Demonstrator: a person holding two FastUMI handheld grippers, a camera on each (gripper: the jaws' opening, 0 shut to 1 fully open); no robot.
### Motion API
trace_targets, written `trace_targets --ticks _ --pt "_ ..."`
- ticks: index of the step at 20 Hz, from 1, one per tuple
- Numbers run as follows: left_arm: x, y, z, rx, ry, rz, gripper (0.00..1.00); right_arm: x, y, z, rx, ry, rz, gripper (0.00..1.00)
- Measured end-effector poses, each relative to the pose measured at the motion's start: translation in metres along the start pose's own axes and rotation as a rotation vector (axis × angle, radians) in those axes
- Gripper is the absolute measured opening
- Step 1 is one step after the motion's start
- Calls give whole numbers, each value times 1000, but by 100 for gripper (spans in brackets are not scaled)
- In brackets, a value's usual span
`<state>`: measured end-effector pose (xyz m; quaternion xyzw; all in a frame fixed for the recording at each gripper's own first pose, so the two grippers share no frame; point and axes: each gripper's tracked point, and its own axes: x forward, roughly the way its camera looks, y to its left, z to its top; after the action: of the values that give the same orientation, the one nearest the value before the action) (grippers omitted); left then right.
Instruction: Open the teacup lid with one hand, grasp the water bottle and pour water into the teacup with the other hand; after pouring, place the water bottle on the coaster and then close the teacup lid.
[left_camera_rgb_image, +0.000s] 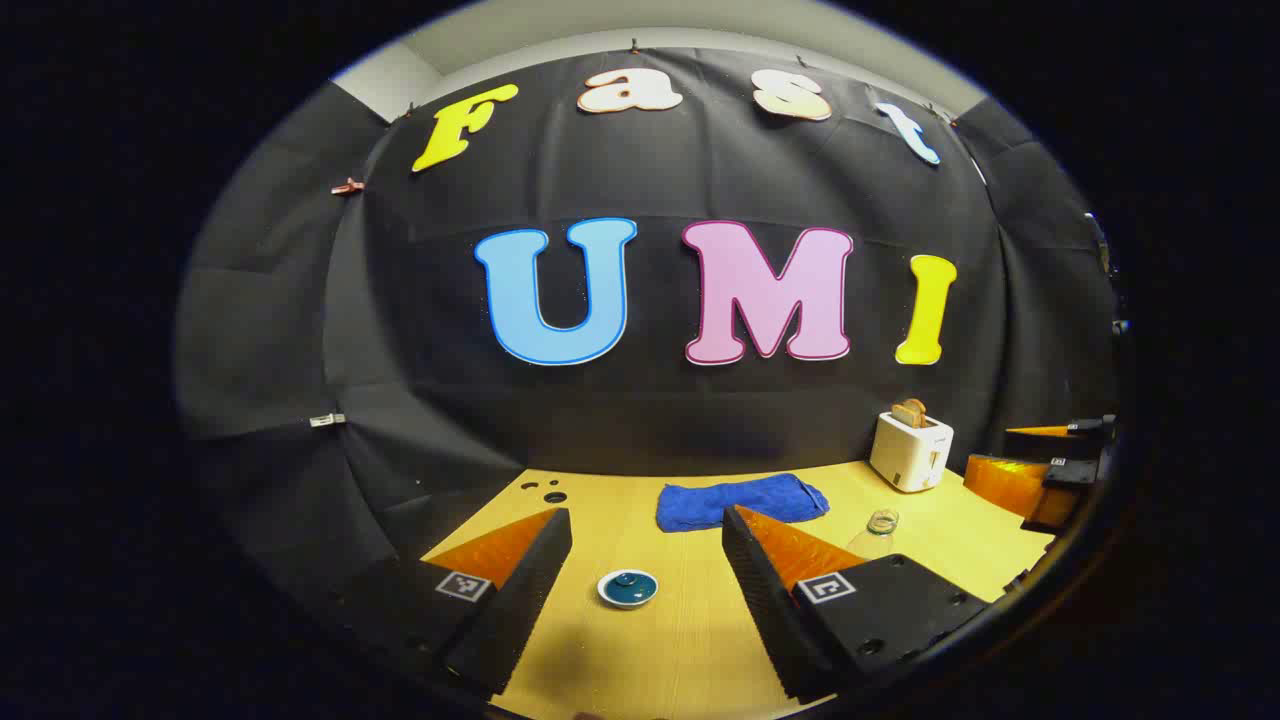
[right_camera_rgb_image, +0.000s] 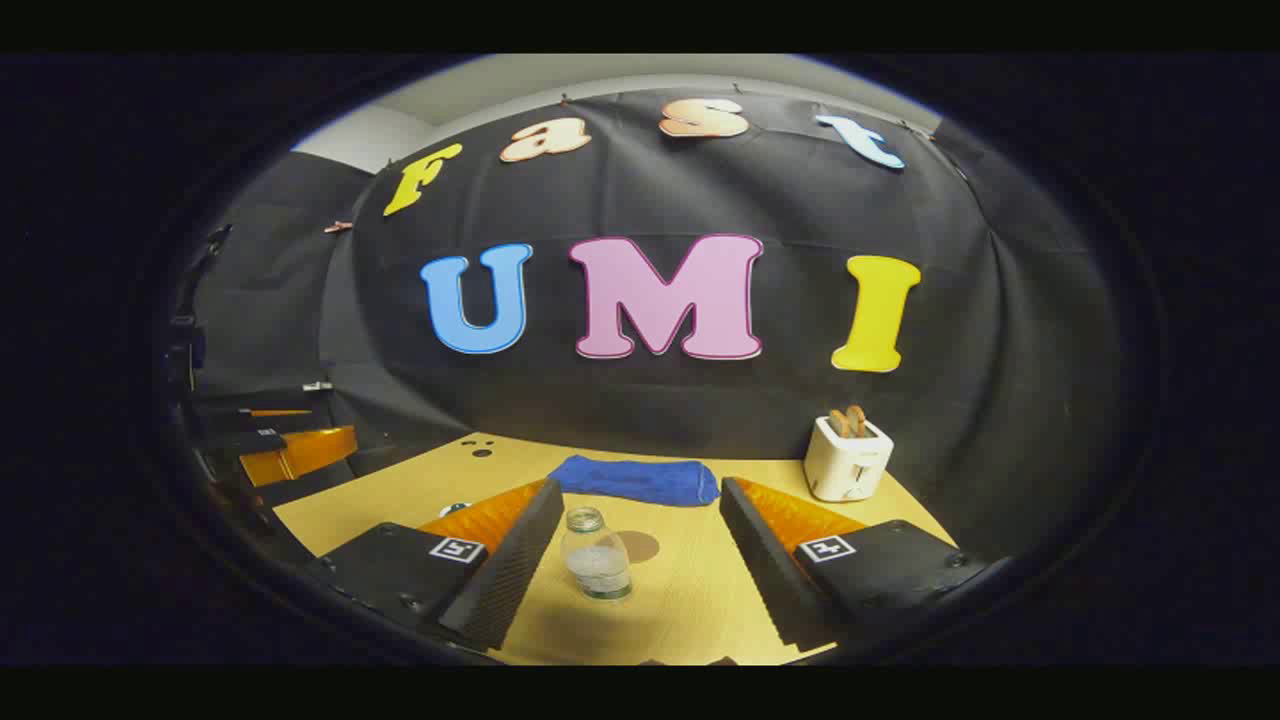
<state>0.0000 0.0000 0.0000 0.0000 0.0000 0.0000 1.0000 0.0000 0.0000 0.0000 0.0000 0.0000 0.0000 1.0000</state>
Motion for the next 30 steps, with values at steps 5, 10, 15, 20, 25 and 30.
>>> trace_targets --ticks 5,10,15,20,25,30 --pt "18 1 -24 6 45 10 95 4 8 -19 4 25 50 98" --pt "31 9 -40 -14 77 27 95 4 16 -41 0 73 78 98" --pt "51 27 -53 -30 104 52 95 2 34 -64 -13 118 116 98" --pt "63 38 -61 -32 114 48 95 8 38 -72 -22 138 129 98" --pt "80 37 -78 5 121 28 95 12 41 -89 -30 168 105 98" --pt "106 37 -112 -1 147 7 94 17 44 -113 -39 200 94 98"
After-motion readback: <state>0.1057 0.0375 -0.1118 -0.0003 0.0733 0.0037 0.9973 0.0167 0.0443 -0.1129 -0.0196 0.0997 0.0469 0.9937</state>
